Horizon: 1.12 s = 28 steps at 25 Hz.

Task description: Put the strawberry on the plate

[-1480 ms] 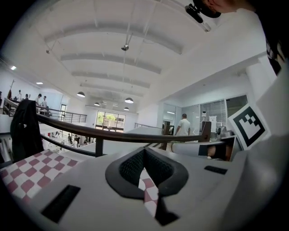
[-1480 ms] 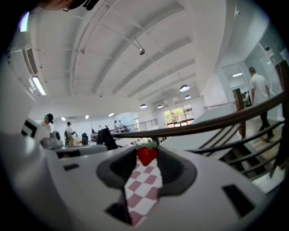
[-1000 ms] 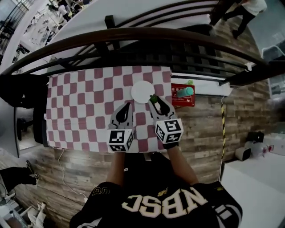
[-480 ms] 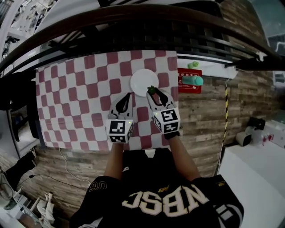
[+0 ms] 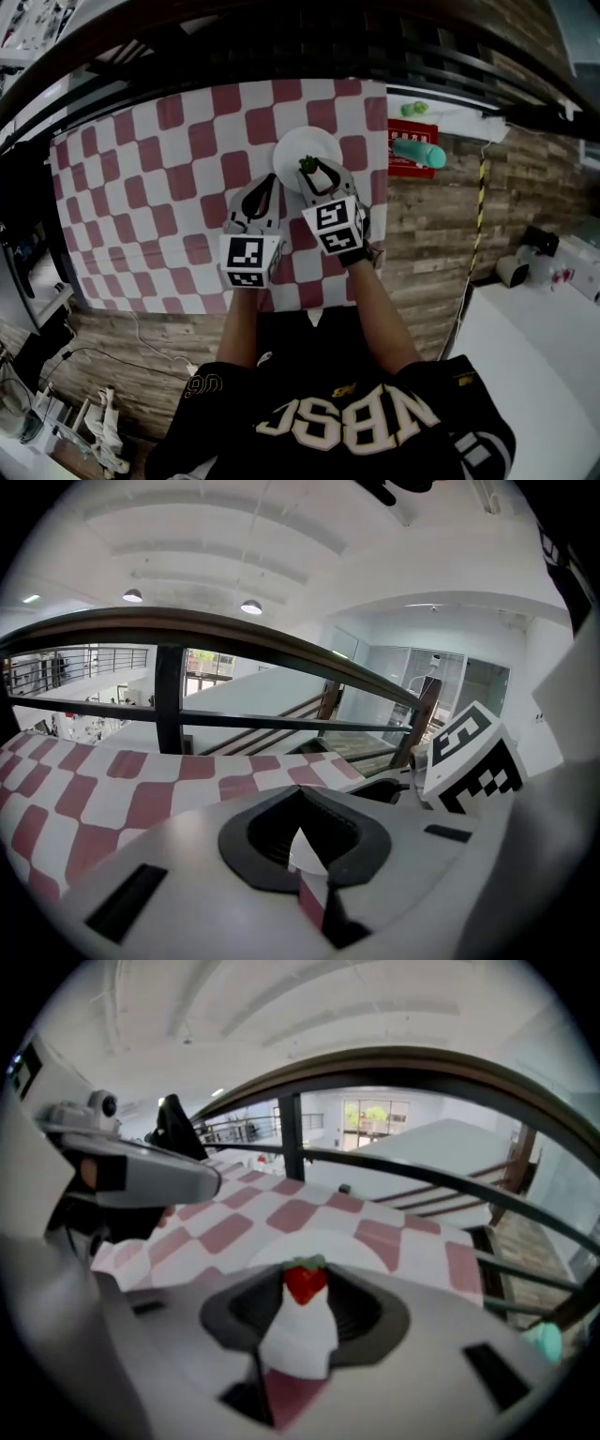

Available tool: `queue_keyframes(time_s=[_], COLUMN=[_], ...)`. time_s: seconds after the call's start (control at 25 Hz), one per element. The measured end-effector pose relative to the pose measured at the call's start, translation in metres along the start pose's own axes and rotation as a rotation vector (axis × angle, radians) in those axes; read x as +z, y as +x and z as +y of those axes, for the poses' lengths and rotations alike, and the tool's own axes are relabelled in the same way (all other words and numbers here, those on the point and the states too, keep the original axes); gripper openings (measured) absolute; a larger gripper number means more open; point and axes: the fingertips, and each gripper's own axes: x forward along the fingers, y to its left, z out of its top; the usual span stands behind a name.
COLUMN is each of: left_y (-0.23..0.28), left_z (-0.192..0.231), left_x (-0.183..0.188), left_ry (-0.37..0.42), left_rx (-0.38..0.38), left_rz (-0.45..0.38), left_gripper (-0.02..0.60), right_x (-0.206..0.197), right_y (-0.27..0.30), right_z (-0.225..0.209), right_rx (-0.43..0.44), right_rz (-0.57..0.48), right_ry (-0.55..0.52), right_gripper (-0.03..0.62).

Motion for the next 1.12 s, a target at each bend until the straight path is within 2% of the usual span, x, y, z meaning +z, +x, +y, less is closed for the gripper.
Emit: queue_keyframes(time_s=[0.24,0.52,0.8,1.12], left_y=[0.008,0.003,-0.018,-0.066], left_z=[0.01,0.015,0.006,-0.041], left_x=[-0.012,-0.007,0.025,0.074], left_ry=[-0.029,-0.041,-0.057,-0.022], left_rx=[0.008,0.026,0.064,0.09], left_rz=[0.018,0.01,-0.05,-0.15], left_gripper=[0.009,0.009,0.009,0.009], right_x=[-0.015,-0.009,0.022,0.064], right_y=[0.02,0.021,-0.018,-0.108], right_z=[0.0,0.002,0.0,0.002], right_rx=[-0.004,0.015,0.004,-0.006], right_rz=[0.067,0.066,-0.023,-0.194], right_ry=[-0.021,-0.009,0.03,0.068], right_gripper=[0.152,0.19,0.19,0.163])
